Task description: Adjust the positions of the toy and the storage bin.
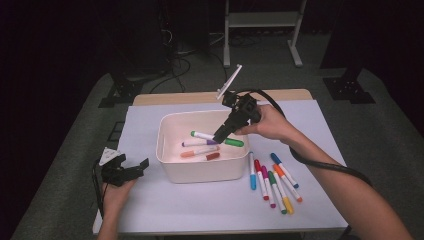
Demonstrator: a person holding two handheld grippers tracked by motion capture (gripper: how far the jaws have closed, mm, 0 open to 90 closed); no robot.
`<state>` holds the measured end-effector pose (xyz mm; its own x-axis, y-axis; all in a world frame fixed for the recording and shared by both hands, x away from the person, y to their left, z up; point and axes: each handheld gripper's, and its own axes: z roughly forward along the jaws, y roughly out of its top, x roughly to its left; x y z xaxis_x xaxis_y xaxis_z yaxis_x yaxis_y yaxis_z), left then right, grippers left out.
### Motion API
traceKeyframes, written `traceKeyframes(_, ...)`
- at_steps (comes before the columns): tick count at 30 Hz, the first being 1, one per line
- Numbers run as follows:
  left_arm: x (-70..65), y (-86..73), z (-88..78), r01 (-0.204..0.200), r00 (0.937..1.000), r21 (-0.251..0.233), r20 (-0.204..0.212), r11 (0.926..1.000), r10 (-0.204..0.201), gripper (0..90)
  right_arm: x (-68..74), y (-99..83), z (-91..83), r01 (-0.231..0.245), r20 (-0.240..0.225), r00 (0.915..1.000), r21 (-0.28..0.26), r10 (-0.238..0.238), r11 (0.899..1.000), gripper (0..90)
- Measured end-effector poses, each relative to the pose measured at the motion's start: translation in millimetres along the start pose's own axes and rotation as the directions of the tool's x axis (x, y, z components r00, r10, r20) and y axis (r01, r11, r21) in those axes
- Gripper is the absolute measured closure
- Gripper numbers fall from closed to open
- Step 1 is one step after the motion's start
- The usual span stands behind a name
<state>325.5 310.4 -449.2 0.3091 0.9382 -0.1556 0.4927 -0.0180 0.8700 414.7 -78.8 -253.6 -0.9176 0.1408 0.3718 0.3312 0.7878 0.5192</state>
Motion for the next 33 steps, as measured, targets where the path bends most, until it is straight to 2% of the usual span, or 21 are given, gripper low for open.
traceKeyframes(7, 1.4, -0.3, -0.2, 0.003, 1.0000, -0.004, 0.000, 1.0000, -0.003, 0.0, -14.1, 11.1, 24.8, -0.008, -0.029, 0.9995, 0.047, 0.009, 0.999, 75.4)
traceKeyframes(16, 3.1, -1.3, -2.0, 0.012, 0.9999, -0.007, 0.000, 0.9999, -0.012, 0.0, -29.1, 12.3, 48.1, -0.008, -0.028, 0.9995, 0.092, 0.011, 0.996, 75.4)
traceKeyframes(33, 2.4, -1.2, -2.2, 0.008, 1.0000, -0.007, 0.001, 0.9999, -0.008, 0.0, -43.6, 10.0, 71.5, -0.027, -0.020, 0.9993, 0.142, 0.030, 0.990, 75.3)
